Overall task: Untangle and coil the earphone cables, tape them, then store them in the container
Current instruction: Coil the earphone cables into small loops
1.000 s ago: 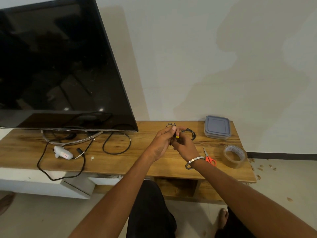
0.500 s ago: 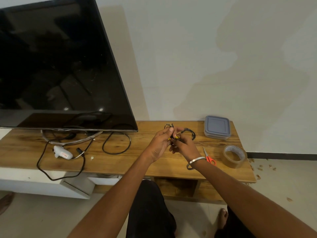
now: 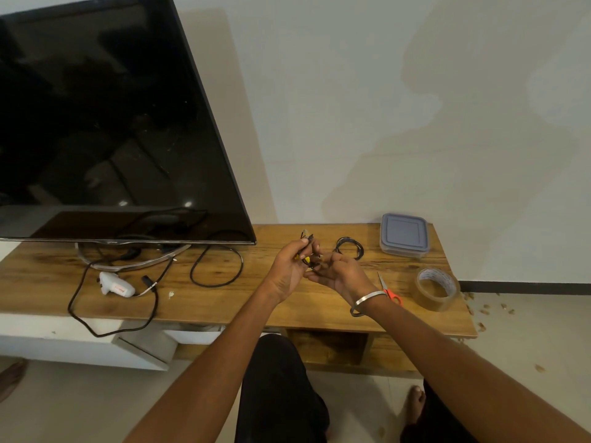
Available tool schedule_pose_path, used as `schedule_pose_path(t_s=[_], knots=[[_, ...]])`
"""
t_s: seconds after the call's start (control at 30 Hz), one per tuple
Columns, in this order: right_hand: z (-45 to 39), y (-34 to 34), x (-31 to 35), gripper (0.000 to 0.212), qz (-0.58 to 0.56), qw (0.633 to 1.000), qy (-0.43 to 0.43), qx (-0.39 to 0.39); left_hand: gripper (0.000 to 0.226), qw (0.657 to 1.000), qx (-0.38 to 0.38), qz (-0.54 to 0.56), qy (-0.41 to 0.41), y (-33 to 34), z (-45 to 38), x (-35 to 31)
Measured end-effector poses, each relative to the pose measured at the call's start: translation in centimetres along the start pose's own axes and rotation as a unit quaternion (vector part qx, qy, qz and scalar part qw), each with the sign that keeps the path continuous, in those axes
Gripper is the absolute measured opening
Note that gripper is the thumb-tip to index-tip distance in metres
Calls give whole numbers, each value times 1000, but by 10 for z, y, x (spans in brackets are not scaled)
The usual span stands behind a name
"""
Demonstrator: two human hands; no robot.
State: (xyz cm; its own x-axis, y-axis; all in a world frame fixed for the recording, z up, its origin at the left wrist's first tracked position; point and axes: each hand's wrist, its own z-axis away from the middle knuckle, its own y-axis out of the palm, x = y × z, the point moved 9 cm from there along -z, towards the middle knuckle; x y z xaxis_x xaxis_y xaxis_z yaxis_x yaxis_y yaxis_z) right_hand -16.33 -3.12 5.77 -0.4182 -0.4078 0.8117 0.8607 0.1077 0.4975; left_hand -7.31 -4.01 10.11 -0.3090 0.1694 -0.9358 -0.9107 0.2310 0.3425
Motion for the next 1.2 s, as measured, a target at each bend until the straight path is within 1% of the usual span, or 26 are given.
schedule_pose_path(t_s=[0.03, 0.07, 0.13, 0.17, 0.3, 0.37, 0.5, 0.57, 0.67, 0.73, 0.83, 0.93, 1.03, 1.2], knots=[[0, -1, -1, 24, 2, 1000, -2, -7, 35, 1000, -1, -5, 3, -1, -1, 0], [0, -1, -1, 26, 9, 1000, -10, -15, 35, 1000, 1, -12, 4, 0, -1, 0], [0, -1, 0, 37, 33, 999, -25, -25, 35, 1000, 0, -27, 3, -1, -2, 1], [0, -1, 0, 37, 37, 999, -31, -25, 34, 999, -5, -31, 3, -3, -2, 2], [-1, -1, -1, 25, -2, 999, -41, -30, 33, 999, -38, -25, 0, -11, -3, 5], [-1, -3, -2, 27, -17, 998, -43, -34, 34, 999, -49, -22, 7, -13, -2, 4], [-1, -4, 1, 30, -10, 999, -46, -28, 35, 997, -58, -39, 25, -16, -1, 0], [0, -4, 2, 27, -8, 999, -44, -29, 29, 995, -71, -58, 27, -18, 0, 0], [1, -5, 0, 18, -22, 998, -36, -36, 17, 991, -93, -91, 35, -23, -1, -1], [2, -9, -1, 23, -28, 998, -31, -55, 20, 985, -112, -124, 41, -29, -2, 0], [4, -10, 0, 43, -24, 998, -32, -54, 32, 974, -133, -177, 37, -38, -3, 0], [5, -9, 1, 51, -27, 998, -26, -41, 30, 971, -132, -197, 40, -38, -1, -5], [5, -8, -1, 50, -35, 999, -14, -23, 25, 968, -129, -212, 41, -38, 1, -7], [6, -3, -4, 40, -22, 1000, -1, 0, 22, 962, -116, -243, 38, -36, 5, -10]])
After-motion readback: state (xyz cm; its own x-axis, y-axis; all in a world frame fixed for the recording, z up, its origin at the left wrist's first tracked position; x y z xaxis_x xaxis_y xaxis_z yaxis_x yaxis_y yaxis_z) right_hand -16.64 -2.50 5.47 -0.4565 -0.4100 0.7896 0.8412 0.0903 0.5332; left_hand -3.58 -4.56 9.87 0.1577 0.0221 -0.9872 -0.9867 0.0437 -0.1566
